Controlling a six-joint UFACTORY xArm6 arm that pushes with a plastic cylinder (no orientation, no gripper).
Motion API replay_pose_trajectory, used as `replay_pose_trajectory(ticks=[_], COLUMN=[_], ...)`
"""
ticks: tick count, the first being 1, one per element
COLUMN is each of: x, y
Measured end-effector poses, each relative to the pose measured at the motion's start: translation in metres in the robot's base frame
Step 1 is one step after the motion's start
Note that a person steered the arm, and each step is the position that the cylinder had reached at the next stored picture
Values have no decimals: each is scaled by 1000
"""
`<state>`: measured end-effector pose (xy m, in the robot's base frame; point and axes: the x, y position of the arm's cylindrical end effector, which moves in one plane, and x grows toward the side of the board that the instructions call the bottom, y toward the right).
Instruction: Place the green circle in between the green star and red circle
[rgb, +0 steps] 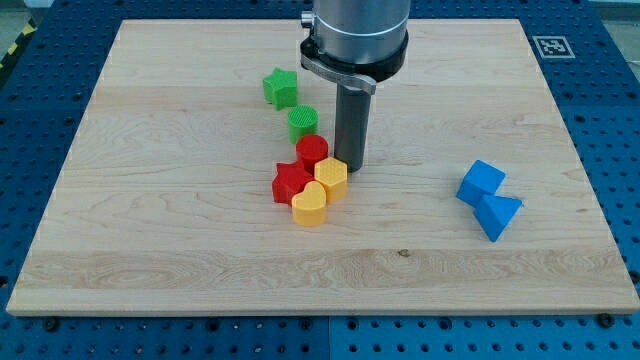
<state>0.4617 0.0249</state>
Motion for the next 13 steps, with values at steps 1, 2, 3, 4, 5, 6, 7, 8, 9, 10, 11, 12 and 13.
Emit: replay_pose_trajectory(ticks=[1,2,3,4,5,6,7,8,9,10,11,12,13], x=[0,0,-1,-3,-3,-3,-15,-35,-37,-38,-47,-53,-57], y=[-15,-28,-36,-42,-44,-23,1,3,3,-7,-25,-42,-53])
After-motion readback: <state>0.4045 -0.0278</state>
